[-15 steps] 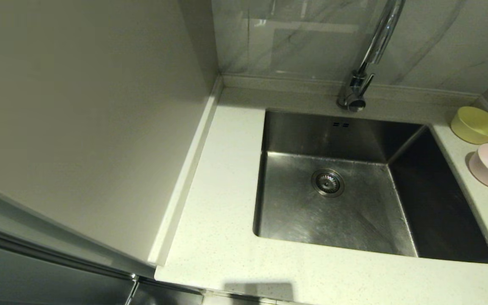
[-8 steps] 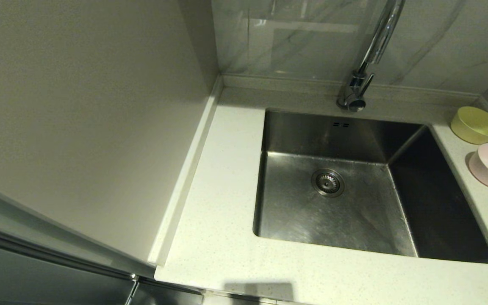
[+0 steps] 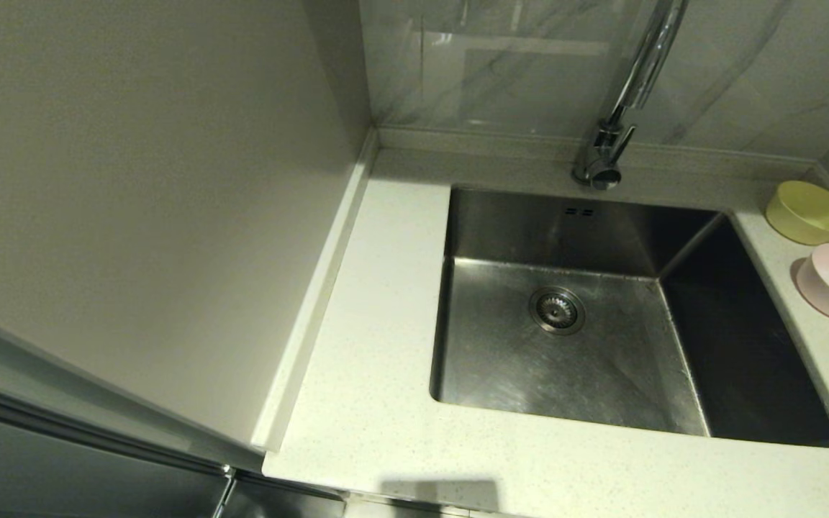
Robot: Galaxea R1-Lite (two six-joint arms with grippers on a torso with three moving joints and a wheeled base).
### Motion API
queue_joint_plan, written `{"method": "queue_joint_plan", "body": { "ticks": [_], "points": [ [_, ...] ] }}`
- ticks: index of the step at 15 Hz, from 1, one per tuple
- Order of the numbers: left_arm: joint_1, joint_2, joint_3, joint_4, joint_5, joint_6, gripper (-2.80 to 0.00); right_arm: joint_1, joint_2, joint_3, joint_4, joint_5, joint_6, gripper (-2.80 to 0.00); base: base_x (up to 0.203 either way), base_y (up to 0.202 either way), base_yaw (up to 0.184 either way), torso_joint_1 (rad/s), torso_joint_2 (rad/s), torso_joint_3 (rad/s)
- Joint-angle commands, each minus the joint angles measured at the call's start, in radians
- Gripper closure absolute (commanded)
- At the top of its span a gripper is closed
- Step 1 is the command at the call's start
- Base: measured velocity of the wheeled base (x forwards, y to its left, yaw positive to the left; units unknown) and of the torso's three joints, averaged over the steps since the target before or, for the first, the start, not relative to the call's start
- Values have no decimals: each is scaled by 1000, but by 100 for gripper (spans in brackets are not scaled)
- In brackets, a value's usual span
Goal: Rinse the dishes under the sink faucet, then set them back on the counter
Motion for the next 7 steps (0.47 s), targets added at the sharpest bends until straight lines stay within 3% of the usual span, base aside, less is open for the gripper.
{"method": "queue_joint_plan", "body": {
  "ticks": [1,7],
  "points": [
    [0,-2,0,-1,0,-1,0,1,2,0,0,1,0,0,0,0,0,0,0,0],
    [0,-2,0,-1,0,-1,0,2,2,0,0,1,0,0,0,0,0,0,0,0]
  ]
}}
